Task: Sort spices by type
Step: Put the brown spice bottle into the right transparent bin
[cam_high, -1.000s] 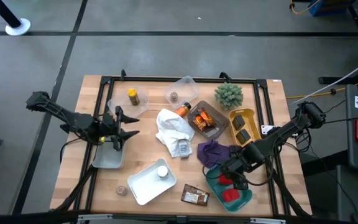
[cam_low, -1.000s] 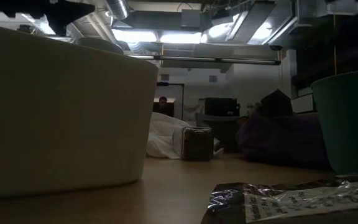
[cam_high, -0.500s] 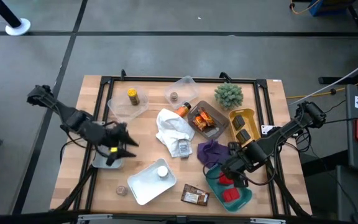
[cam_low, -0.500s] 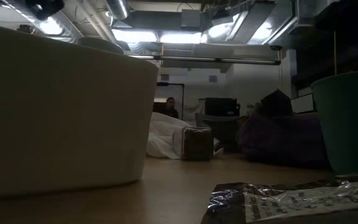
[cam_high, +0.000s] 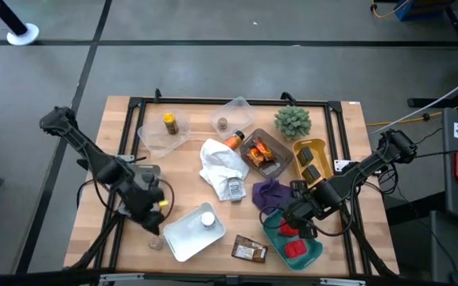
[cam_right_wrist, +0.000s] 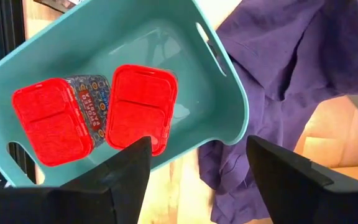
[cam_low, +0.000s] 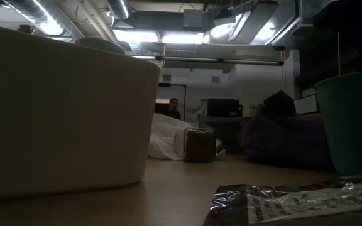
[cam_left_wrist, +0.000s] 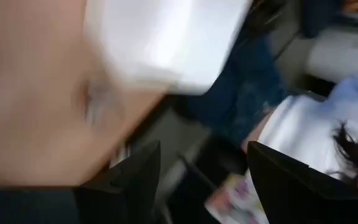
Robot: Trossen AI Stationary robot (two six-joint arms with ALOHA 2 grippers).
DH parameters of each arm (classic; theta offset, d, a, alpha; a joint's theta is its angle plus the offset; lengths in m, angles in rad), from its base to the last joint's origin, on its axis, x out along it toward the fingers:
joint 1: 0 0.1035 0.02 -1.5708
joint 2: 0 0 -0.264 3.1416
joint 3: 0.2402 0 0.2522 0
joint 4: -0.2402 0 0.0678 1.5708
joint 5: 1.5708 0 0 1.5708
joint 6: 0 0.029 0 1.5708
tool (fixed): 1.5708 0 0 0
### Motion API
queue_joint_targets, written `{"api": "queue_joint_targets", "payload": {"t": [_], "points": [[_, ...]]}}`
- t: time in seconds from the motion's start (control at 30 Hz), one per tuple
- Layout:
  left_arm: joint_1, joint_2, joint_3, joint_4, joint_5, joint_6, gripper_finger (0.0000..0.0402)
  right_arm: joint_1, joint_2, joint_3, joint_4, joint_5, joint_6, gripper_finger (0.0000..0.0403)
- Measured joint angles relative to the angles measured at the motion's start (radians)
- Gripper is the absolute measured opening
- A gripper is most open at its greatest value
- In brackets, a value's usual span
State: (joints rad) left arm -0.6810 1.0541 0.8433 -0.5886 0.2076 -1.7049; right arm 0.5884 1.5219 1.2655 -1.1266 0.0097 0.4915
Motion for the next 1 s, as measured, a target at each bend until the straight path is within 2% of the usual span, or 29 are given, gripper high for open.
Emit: {"api": "queue_joint_targets", "payload": {"t": [0.13, 0.33, 0.57, 0.83, 1.0], "points": [[-0.050, 0.075, 0.000, -0.011, 0.137, -0.275, 0.0224, 0.000, 0.000, 0.000, 0.001, 0.000, 0.000, 0.0262], [-0.123, 0.184, 0.000, 0.004, 0.159, -0.468, 0.0224, 0.000, 0.000, 0.000, 0.000, 0.000, -0.003, 0.0262], [-0.165, 0.272, 0.000, 0.002, 0.023, -0.458, 0.0224, 0.000, 0.000, 0.000, 0.001, 0.010, -0.055, 0.0262], [-0.210, 0.332, 0.000, 0.004, -0.016, -0.458, 0.0224, 0.000, 0.000, 0.000, 0.003, 0.010, -0.055, 0.0262], [-0.226, 0.352, 0.000, 0.005, -0.116, -0.457, 0.0224, 0.000, 0.000, 0.000, 0.003, 0.010, -0.055, 0.0262]]}}
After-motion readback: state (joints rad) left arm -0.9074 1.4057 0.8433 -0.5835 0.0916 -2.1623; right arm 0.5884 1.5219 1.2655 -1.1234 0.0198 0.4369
